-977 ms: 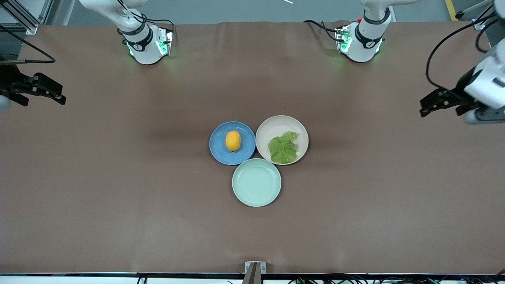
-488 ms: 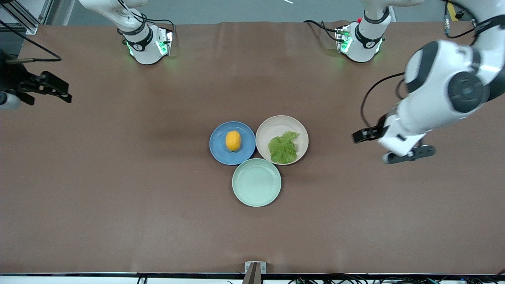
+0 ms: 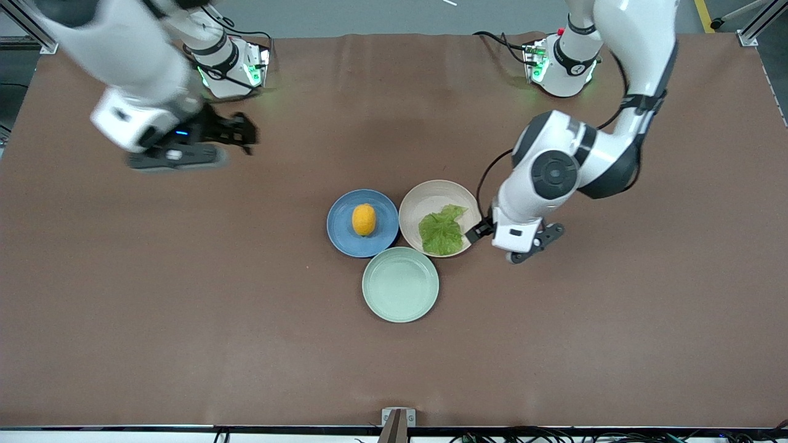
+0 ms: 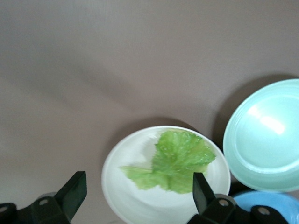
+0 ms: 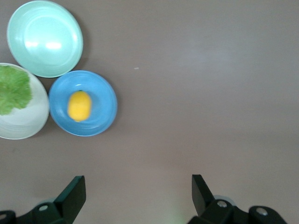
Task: Pick lemon and lettuce from plates
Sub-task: 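Lower the right gripper onto the lemon while the left gripper lowers onto lettuce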
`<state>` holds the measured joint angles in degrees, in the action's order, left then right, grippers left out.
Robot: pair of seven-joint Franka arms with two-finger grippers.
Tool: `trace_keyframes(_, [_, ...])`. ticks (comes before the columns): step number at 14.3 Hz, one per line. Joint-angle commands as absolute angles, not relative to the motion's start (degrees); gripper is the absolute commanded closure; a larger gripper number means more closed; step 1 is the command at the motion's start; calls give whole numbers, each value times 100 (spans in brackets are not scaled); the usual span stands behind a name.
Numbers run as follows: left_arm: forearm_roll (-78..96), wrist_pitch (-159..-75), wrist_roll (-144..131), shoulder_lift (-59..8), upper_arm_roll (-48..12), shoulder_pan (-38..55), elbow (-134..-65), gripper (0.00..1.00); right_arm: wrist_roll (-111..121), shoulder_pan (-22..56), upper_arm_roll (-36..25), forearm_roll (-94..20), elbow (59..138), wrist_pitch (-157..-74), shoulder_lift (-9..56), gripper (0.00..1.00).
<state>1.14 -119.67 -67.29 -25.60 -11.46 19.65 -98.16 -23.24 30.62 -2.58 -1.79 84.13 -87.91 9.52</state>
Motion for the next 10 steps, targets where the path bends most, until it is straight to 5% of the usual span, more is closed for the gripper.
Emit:
trace_keyframes(1, [-105, -12715, -7793, -2610, -1107, 2162, -10369, 2, -2960, 3391, -334, -657, 8402, -9410, 1728, 0])
trace_keyframes(7, [-158, -13578, -9112, -3023, -1116, 2381, -10863, 27, -3841, 4148, -343, -712, 9201, -11590, 2653, 0])
trace_keyframes(10, [-167, -13737, -9246, -3138, -1116, 2435, -10846, 28, -4033, 4368, -343, -712, 9422, -12303, 3022, 0])
